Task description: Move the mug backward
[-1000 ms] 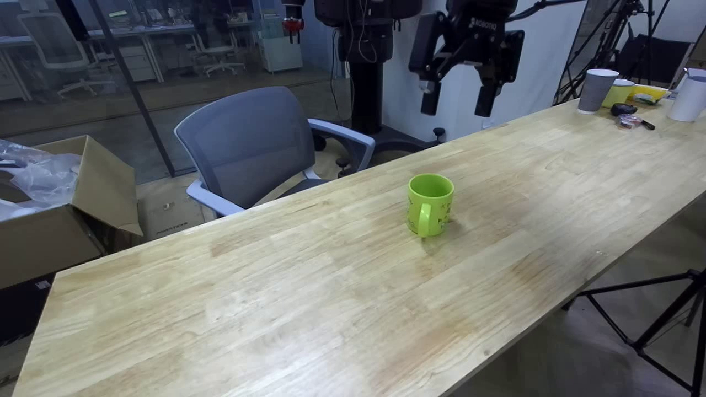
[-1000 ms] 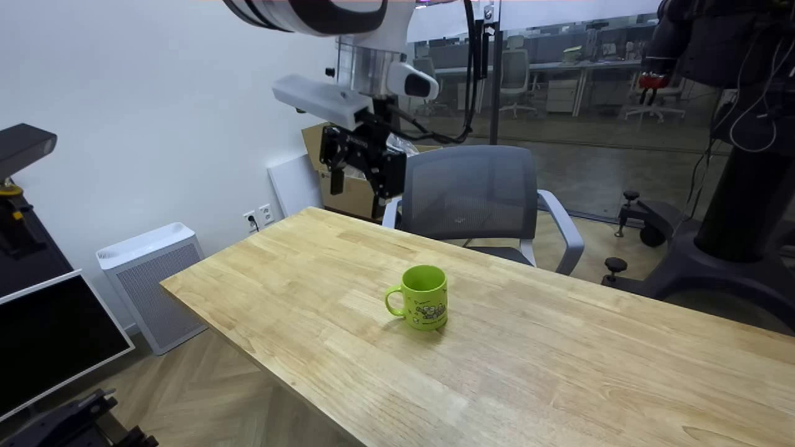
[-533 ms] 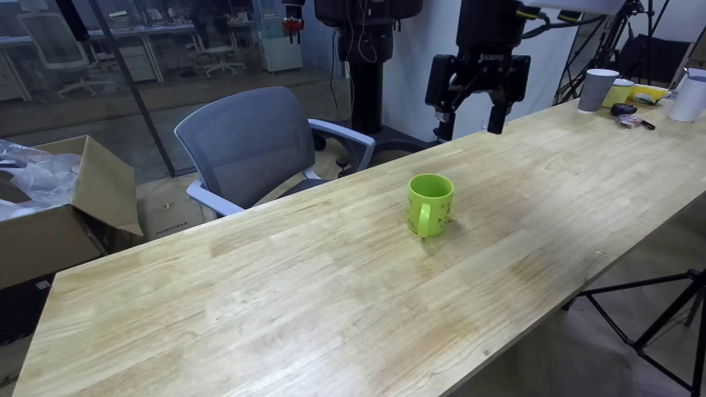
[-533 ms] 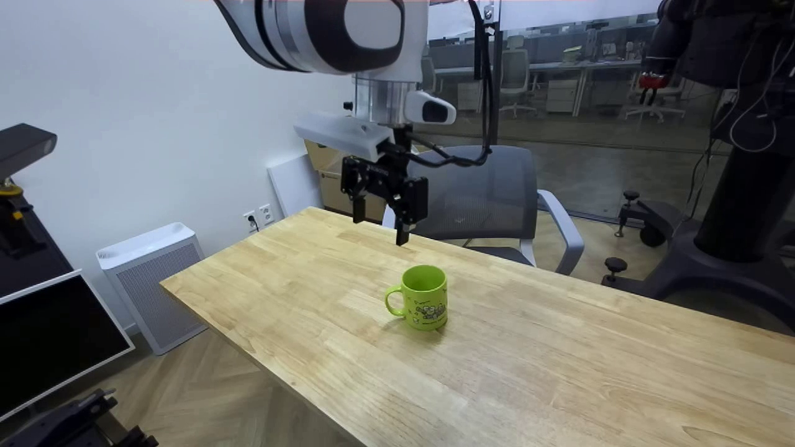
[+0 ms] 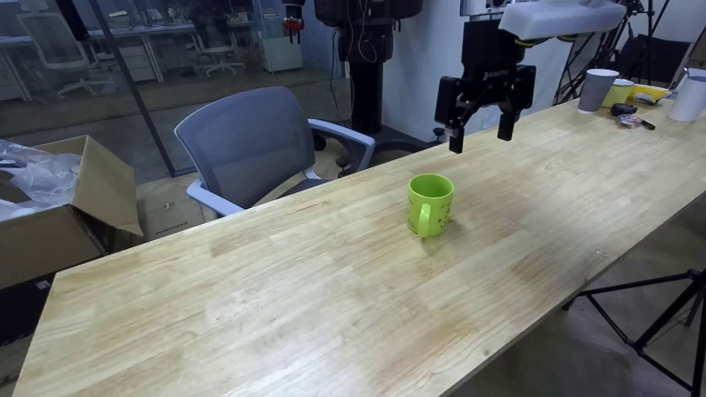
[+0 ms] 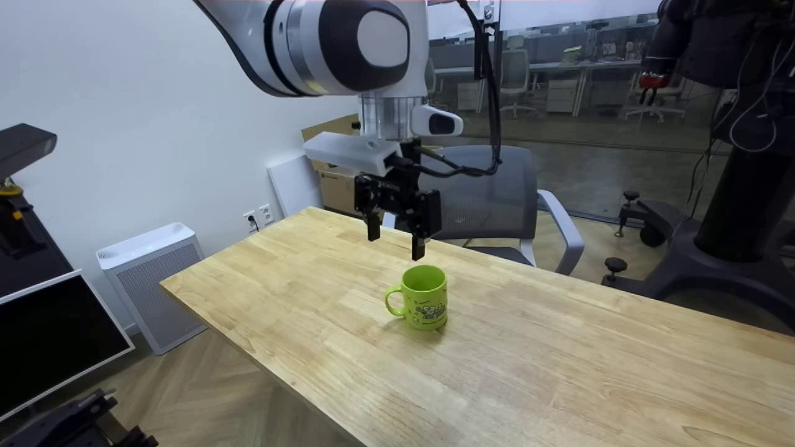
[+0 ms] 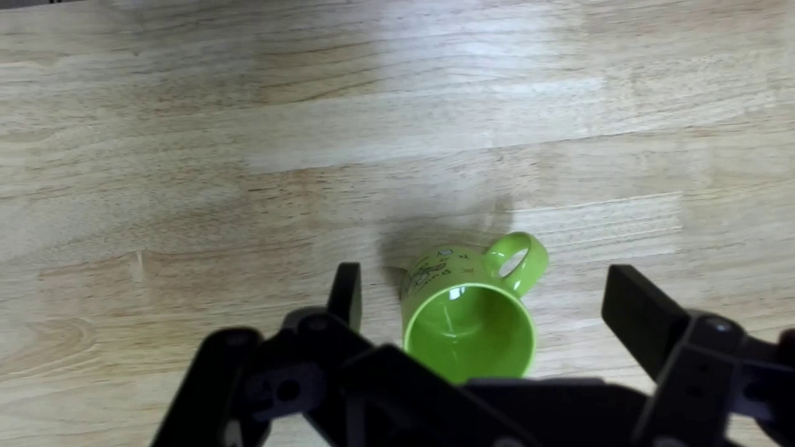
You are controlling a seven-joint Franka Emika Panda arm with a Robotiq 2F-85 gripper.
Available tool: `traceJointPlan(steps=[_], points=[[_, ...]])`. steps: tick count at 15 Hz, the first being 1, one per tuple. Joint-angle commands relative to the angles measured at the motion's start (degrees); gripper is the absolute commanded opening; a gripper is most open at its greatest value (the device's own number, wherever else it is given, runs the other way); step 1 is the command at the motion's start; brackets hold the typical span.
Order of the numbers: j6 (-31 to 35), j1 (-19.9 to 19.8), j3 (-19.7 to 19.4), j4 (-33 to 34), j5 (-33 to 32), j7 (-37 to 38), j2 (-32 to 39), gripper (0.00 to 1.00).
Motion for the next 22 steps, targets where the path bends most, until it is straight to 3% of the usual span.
traceJointPlan(steps=[1, 22], points=[[-0.5, 1.5, -1.6, 2.4, -5.6, 5.8, 1.3, 1.00], [-0.6, 0.6, -1.2, 3.5, -5.9, 4.3, 2.8, 1.00]])
